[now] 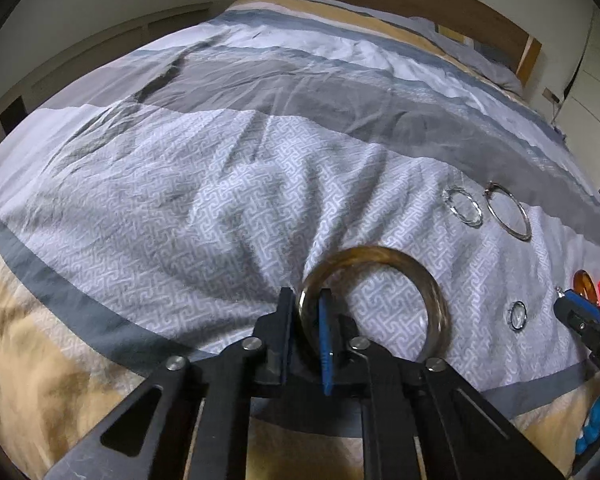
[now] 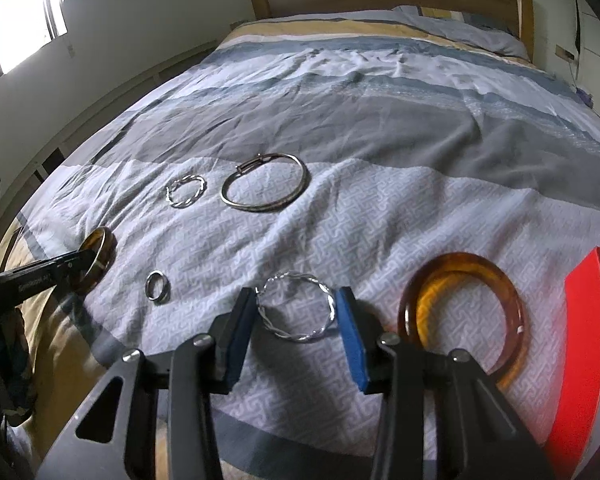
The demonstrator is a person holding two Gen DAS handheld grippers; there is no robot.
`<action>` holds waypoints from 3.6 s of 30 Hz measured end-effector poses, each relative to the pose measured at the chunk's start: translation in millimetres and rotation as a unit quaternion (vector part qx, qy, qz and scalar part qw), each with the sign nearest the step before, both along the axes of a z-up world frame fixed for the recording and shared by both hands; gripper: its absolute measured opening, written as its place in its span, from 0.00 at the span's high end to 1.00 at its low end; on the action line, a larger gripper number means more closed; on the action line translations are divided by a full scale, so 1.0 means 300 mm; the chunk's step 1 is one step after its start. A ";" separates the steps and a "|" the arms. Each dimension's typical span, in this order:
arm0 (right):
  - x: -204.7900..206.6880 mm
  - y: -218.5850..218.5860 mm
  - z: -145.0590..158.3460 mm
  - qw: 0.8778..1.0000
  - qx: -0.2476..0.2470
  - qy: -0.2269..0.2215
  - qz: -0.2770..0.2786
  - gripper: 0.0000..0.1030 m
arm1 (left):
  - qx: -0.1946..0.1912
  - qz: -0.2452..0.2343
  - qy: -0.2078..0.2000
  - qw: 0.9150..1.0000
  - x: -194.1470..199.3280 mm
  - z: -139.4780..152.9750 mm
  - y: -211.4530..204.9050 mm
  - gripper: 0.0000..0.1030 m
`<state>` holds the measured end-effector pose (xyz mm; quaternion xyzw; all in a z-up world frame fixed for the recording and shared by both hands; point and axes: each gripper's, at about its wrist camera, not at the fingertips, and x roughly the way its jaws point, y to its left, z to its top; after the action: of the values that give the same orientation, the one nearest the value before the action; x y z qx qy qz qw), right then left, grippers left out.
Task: Organize jewelry
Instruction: 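Grasp the brown bangle with the left tool while the right tool grasps the twisted silver bangle, then carry the brown bangle in the left tool while the right tool carries the twisted bangle into the red box, then open the left tool to drop the brown bangle while the right tool releases the twisted bangle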
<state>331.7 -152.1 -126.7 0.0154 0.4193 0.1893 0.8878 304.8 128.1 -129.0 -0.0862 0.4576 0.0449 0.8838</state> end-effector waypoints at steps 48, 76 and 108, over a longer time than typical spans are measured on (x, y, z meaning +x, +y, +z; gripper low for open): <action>-0.711 -0.893 0.266 0.985 0.025 -0.049 -0.166 0.62 | 0.007 -0.220 -0.026 0.975 -0.436 0.366 -0.904 0.91; -0.145 -0.996 0.097 0.990 -0.029 0.013 -0.135 0.62 | 0.066 -0.275 0.012 0.959 0.043 0.104 -1.446 0.91; -0.349 -1.012 0.223 0.987 -0.088 0.014 -0.134 0.56 | 0.048 -0.273 -0.034 0.960 -0.146 0.297 -1.355 0.49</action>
<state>227.0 -455.6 -59.9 -0.0040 0.4412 0.0310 0.8968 261.1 -278.4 -39.9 0.0832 0.4309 -0.1789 0.8806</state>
